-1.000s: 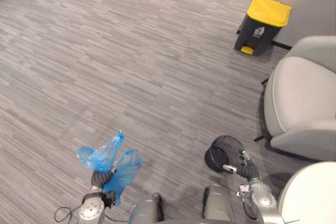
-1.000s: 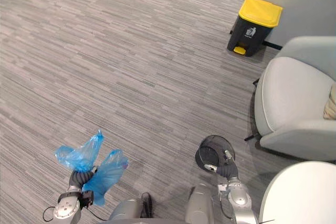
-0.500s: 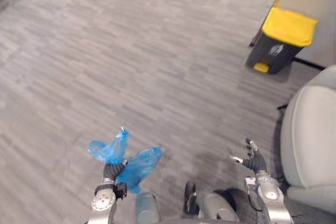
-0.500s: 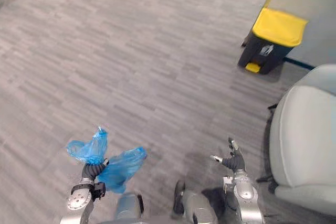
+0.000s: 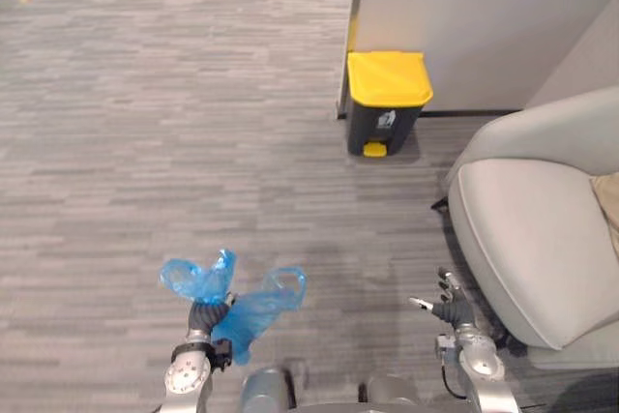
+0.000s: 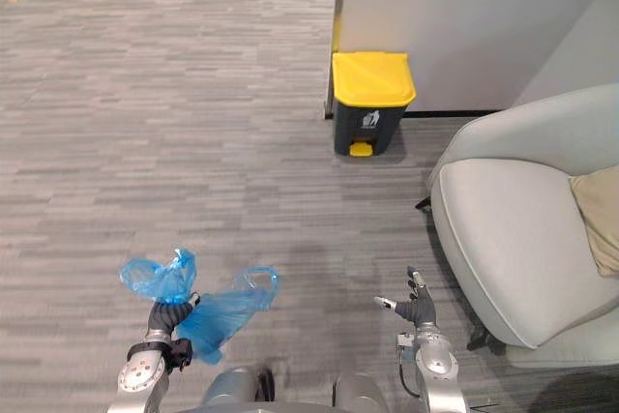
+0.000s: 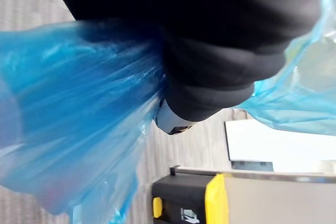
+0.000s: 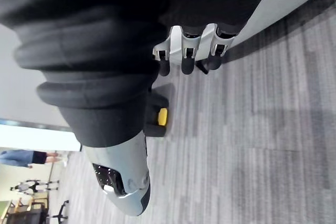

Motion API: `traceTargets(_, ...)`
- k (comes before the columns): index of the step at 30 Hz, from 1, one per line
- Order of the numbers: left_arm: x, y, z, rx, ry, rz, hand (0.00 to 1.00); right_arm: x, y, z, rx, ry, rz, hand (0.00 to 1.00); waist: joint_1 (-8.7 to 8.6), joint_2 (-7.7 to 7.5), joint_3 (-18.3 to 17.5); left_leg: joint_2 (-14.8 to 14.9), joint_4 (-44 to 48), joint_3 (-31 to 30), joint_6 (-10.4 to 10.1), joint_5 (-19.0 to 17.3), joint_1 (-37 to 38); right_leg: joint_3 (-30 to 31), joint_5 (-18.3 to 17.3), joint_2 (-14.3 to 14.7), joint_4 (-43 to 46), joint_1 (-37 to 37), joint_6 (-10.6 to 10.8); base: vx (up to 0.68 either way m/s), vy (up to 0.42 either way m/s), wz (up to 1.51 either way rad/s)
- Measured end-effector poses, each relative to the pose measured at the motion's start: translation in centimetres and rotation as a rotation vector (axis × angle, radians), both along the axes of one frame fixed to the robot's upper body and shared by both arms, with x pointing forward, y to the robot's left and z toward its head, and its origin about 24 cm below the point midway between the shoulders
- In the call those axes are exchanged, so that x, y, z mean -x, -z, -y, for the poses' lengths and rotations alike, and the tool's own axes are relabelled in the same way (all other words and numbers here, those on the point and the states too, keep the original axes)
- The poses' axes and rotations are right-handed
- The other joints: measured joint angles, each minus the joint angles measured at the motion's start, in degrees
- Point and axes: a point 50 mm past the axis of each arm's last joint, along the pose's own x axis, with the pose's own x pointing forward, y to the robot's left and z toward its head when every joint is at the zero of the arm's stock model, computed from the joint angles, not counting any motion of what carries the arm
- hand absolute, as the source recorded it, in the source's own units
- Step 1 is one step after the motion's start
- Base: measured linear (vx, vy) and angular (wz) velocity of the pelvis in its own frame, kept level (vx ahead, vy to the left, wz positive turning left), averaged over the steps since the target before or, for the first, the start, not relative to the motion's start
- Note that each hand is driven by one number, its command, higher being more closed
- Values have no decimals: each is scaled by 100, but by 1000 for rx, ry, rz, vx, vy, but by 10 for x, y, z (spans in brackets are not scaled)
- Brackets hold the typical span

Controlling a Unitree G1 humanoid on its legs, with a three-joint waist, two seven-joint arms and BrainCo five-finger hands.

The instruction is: Gather rubbish on tea table into small bin, then transfer packed bag to large trash can.

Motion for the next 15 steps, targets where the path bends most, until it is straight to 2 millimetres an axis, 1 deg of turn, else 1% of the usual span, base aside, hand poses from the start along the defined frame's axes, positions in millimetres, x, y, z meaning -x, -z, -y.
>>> traceTargets(1, -4, -2, 0, -3, 0, 13, 100, -1, 0, -2, 6, -16, 0, 0, -1, 1, -2, 17, -247, 41, -5, -4, 261, -235, -18, 4, -448, -279, -61, 370, 21, -15)
traceTargets(2, -7, -5, -3, -13, 1, 23, 100, -2, -1, -2, 11, -18, 2, 0, -4, 2, 1, 36, -452, 50, -9, -1, 411, -385, 64, 15, -1185, -551, -150, 571, -28, 10)
traceTargets(3, -11, -5, -4, -14, 0, 28, 100, -3, 3, 1, 15, -16, -17, 0, -100, -3, 4, 45, -625, 10, -14, 0, 560, -446, 449, 40, -2329, -698, -217, 493, -61, 31)
traceTargets(4, -13, -5, -4, -15, 0, 29, 100, -4, 5, 2, 17, -12, -30, 0, -146, -16, -3, 39, -691, -28, -114, -29, 665, -439, 852, 87, -3015, -703, -234, 515, -87, 49)
traceTargets(5, -11, -2, -5, -13, -2, 12, 100, -1, 8, 6, 23, -5, -51, 0, -198, -19, -5, 76, -676, -151, -308, -144, 839, -418, 1786, 123, -3413, -629, -365, 589, -134, 47)
traceTargets(6, -9, 5, -2, 2, -11, -16, 100, 1, 11, 12, 39, -1, -79, 0, -257, 152, 16, 246, -529, -289, -451, -231, 951, -487, 2000, 224, -3193, -526, -548, 580, -124, 34)
traceTargets(7, -8, 6, -3, 1, -12, -20, 100, 0, 10, 12, 40, -4, -81, 0, -244, 188, 51, 310, -344, -314, -532, -182, 913, -527, 1895, 236, -3060, -516, -621, 676, -191, 19)
traceTargets(8, -7, 6, -3, 5, -20, -24, 100, -2, 9, 12, 41, -10, -76, 0, -243, 194, 108, 355, 317, -376, -679, -28, 695, -594, 1585, 210, -2840, -443, -670, 416, -150, 8)
traceTargets(9, -6, 7, -1, 18, -31, -24, 100, -1, 9, 13, 45, -11, -79, 0, -232, 235, 156, 427, 1041, -445, -647, 191, 469, -644, 1421, 293, -2787, -278, -728, 631, -245, -5)
traceTargets(10, -1, 12, 6, 58, -56, -30, 100, -2, 2, 15, 62, -18, -53, 0, -86, 370, 301, 853, 2999, -593, -534, 1116, -266, -638, 1220, 492, -3055, 387, -878, 519, -162, -20)
traceTargets(11, 0, 12, 8, 60, -51, -33, 100, -3, 0, 14, 61, -20, -42, 0, -41, 389, 308, 964, 3532, -592, -526, 1030, -470, -617, 1142, 546, -3188, 612, -914, 597, -162, -35)
traceTargets(12, 0, 12, 11, 63, -38, -35, 100, -5, -3, 12, 60, -17, -25, 0, 20, 447, 329, 1055, 4091, -602, -460, 801, -797, -571, 1093, 638, -3373, 939, -967, 448, -96, -30)
traceTargets(13, -1, 12, 12, 64, -30, -33, 100, -6, -5, 10, 54, -18, -9, 0, 60, 328, 376, 1024, 4329, -548, -361, 530, -1261, -502, 1005, 633, -3633, 1318, -989, 422, -98, -31)
traceTargets(14, -1, 12, 12, 63, -27, -33, 100, -7, -6, 8, 51, -20, 0, 0, 101, 266, 392, 985, 4219, -474, -263, 456, -1421, -432, 970, 610, -3736, 1443, -986, 390, -56, -37)
traceTargets(15, -3, 12, 13, 61, -21, -30, 100, -10, -8, 7, 49, -22, 10, 0, 184, 239, 399, 904, 3830, -315, -176, 346, -1663, -312, 925, 588, -3886, 1630, -967, 375, 17, -48)
